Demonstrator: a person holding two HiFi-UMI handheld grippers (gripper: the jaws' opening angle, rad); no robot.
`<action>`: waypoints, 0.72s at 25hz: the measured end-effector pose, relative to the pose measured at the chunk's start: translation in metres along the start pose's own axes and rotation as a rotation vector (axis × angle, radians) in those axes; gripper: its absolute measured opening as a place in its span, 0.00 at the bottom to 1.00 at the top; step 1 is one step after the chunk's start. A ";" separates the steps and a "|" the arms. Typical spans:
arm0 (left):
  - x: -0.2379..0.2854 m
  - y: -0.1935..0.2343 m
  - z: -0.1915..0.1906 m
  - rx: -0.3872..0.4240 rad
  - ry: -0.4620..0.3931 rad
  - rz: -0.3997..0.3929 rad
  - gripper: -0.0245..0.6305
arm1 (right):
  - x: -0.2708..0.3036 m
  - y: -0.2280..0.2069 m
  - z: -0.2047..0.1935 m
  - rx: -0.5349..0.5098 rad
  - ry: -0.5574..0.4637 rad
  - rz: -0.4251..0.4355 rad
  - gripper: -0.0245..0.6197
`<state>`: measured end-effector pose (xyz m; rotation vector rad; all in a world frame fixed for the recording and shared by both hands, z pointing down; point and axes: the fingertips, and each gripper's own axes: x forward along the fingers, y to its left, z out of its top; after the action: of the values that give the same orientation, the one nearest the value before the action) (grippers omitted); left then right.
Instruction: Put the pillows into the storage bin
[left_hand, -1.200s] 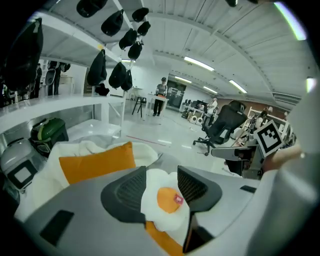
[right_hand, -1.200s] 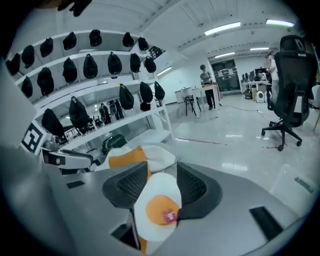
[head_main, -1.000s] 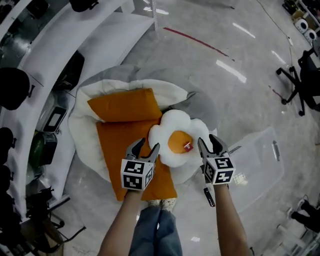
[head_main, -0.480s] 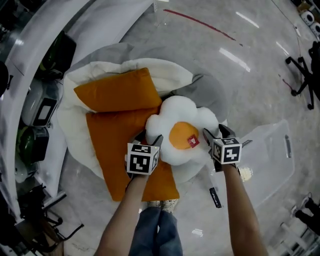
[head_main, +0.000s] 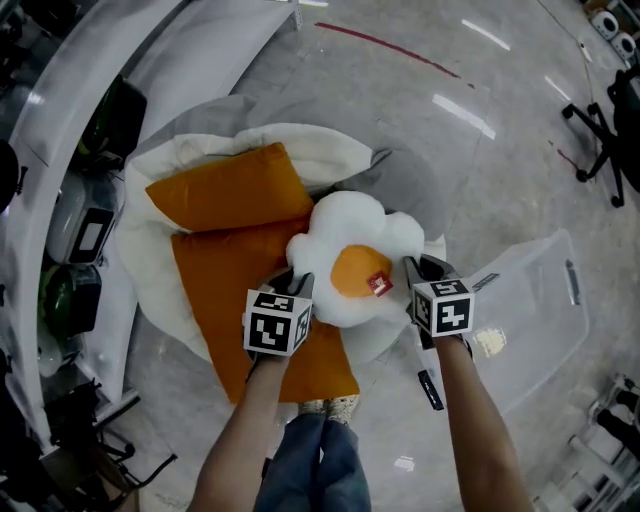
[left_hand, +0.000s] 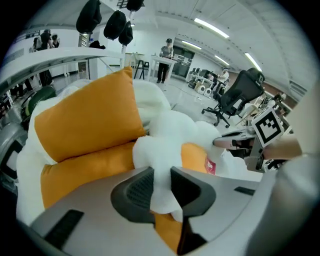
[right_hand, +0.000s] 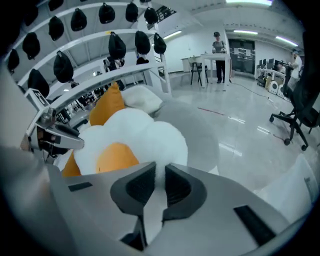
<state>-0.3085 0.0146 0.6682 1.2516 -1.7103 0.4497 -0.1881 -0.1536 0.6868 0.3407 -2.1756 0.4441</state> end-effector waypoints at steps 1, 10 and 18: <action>-0.011 -0.004 0.005 0.006 -0.015 -0.005 0.19 | -0.012 0.002 0.006 0.007 -0.021 0.002 0.09; -0.096 -0.077 0.070 0.128 -0.112 -0.096 0.19 | -0.151 -0.016 0.037 0.157 -0.204 -0.114 0.09; -0.078 -0.215 0.087 0.324 -0.107 -0.264 0.19 | -0.255 -0.102 -0.036 0.320 -0.268 -0.326 0.09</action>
<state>-0.1563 -0.0952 0.5116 1.7381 -1.5701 0.5221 0.0275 -0.2080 0.5214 0.9632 -2.2451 0.5881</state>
